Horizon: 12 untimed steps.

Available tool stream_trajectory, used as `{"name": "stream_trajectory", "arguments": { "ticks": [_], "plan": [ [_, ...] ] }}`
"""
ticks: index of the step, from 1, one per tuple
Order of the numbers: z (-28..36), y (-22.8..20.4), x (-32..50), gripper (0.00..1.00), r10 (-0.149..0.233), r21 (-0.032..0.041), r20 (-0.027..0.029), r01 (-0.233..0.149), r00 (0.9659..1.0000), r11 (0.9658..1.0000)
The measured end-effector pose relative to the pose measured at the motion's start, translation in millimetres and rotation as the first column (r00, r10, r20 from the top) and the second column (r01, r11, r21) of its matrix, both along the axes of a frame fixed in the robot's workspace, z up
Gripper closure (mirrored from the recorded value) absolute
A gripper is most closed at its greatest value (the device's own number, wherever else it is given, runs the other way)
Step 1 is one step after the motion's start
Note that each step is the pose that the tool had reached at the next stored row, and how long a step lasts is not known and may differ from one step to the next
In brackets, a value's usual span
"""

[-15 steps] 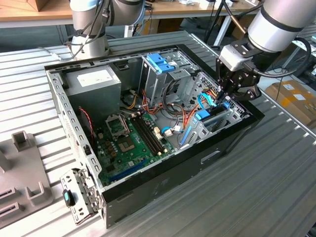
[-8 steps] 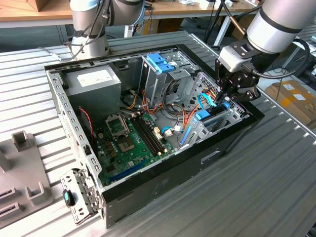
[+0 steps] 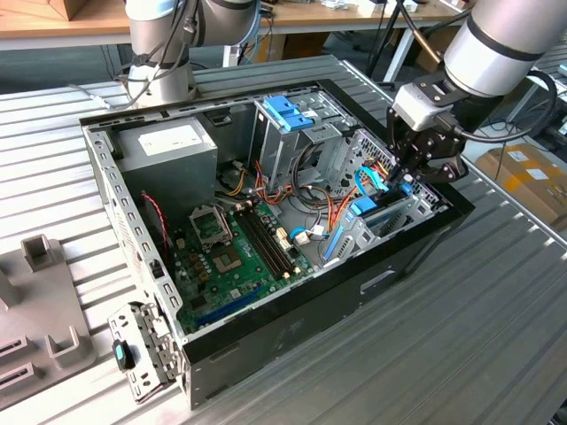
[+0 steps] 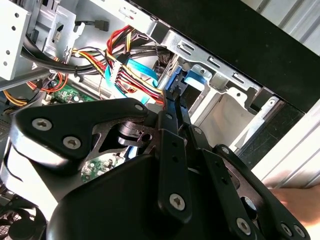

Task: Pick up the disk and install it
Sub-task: 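Insert the second disk wire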

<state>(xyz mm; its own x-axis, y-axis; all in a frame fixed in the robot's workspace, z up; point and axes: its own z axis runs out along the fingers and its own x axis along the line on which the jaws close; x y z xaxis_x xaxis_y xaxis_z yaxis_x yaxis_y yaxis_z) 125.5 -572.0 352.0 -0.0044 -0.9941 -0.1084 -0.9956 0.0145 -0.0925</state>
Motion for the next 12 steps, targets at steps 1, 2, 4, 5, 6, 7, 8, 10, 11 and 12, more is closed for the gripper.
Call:
{"name": "stream_trajectory", "arguments": {
  "ticks": [1,2,4,5,6,7,8,10,11,12],
  "plan": [
    [-0.4,0.0,0.0,0.84,0.0,-0.0001,0.0,0.0,1.0,1.0],
    [-0.4,-0.1,0.0,0.84,0.0,-0.0003,0.0,0.0,1.0,1.0],
    [-0.5,0.0,0.0,0.84,0.0,-0.0003,0.0,0.0,1.0,1.0],
    [-0.5,0.0,0.0,0.84,0.0,-0.0004,0.0,0.0,1.0,1.0],
    [-0.5,0.0,0.0,0.84,0.0,-0.0004,-0.0011,0.0,1.0,1.0],
    [-0.5,0.0,0.0,0.84,0.0,-0.0004,-0.0036,0.0,1.0,1.0],
    [-0.5,0.0,0.0,0.84,0.0,-0.0003,-0.004,0.0,1.0,1.0],
    [-0.6,-0.1,0.0,0.84,0.0,-0.0003,-0.004,0.0,1.0,1.0],
    [-0.6,-0.3,0.0,0.84,0.0,-0.0004,-0.004,0.0,1.0,1.0],
    [-0.6,-0.4,0.0,0.84,0.0,-0.0002,-0.0041,0.0,1.0,1.0]
  ]
}}
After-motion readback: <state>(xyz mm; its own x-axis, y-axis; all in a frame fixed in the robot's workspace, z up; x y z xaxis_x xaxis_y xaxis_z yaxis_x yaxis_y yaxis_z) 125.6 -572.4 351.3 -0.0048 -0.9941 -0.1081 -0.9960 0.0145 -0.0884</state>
